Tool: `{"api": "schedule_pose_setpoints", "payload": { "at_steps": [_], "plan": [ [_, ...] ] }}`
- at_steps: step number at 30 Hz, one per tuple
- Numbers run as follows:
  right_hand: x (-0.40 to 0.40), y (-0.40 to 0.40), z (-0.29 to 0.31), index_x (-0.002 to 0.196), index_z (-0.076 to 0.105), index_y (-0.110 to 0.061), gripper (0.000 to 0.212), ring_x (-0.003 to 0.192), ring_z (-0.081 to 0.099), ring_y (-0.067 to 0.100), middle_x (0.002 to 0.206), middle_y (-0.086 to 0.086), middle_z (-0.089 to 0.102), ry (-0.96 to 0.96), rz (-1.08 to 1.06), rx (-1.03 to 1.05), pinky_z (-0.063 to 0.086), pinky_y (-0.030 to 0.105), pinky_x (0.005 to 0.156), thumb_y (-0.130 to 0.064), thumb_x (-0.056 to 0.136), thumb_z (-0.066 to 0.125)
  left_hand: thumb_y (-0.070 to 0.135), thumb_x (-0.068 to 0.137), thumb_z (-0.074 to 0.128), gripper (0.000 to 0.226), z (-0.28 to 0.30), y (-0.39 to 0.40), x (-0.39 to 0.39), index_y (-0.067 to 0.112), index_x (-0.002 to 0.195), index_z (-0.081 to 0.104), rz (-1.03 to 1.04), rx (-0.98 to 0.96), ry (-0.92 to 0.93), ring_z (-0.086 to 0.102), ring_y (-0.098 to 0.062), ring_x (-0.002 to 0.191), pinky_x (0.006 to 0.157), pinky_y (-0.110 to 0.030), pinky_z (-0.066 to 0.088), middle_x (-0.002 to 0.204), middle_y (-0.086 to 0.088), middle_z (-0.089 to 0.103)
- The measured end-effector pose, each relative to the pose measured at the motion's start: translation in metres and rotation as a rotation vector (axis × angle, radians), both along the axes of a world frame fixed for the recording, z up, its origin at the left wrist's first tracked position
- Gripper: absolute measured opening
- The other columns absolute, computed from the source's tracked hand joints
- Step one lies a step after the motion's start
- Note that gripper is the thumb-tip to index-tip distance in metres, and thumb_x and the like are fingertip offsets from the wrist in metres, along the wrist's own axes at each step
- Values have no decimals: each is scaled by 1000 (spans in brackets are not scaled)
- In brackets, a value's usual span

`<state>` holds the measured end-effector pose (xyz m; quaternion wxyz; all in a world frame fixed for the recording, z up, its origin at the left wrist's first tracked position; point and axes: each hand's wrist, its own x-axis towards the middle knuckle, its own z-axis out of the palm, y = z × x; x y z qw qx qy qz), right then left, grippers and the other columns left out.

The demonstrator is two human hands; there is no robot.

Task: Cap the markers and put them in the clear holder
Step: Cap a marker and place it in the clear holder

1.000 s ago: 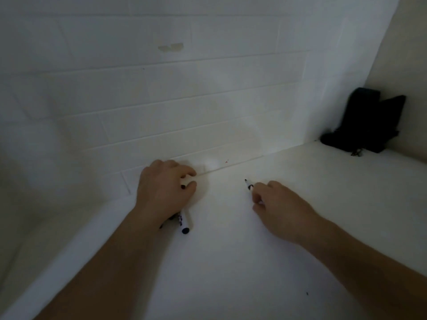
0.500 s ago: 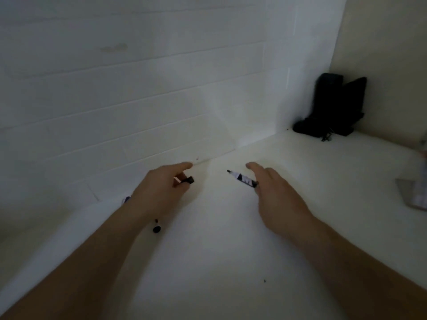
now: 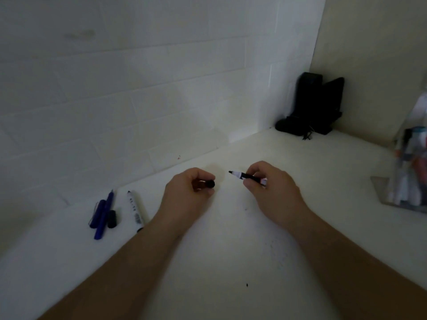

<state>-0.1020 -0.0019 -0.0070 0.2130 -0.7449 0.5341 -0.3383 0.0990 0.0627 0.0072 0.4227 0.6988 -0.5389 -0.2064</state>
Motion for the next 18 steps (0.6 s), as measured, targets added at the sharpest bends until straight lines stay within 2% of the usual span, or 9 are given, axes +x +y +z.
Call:
{"api": "schedule_pose_setpoints", "payload": {
  "at_steps": [6,8,10,14,16,18],
  "plan": [
    [-1,0,-2,91,54,-50,7,98,59,15,93,-22,64,5,2,26,48,46,91,-47,92,60,24,80,77,21,0,3,-3,41,89,70,24,14,77,68,3,77,69,-19,50,83,18,74],
    [-1,0,-2,91,54,-50,7,97,58,15,94,-22,64,19,4,31,47,46,91,-48,92,59,24,82,75,25,3,5,-6,41,96,64,23,-23,123,69,1,78,69,-21,51,89,16,73],
    [-1,1,-2,90,53,-51,7,97,59,14,94,-22,63,25,1,32,47,46,92,-48,92,60,22,85,72,30,6,8,-7,40,102,56,8,-57,231,72,-7,77,71,-29,57,91,10,74],
    [-1,1,-1,90,53,-51,7,99,59,13,95,-23,63,28,4,32,46,46,93,-48,92,59,16,88,71,17,6,7,-6,25,92,58,-15,-79,381,73,-27,80,85,-47,58,81,-4,75],
    [-1,1,-2,89,53,-51,8,98,59,12,95,-23,63,27,15,25,46,46,93,-47,93,60,16,85,73,13,4,4,-3,21,89,61,-12,-78,449,72,-30,80,88,-49,57,81,-7,76],
    [-1,2,-2,91,55,-49,7,97,60,9,95,-22,63,18,34,15,47,44,92,-46,93,61,14,85,74,12,3,1,0,15,88,62,5,-81,527,71,-25,78,87,-47,57,86,-10,77]
  ]
}}
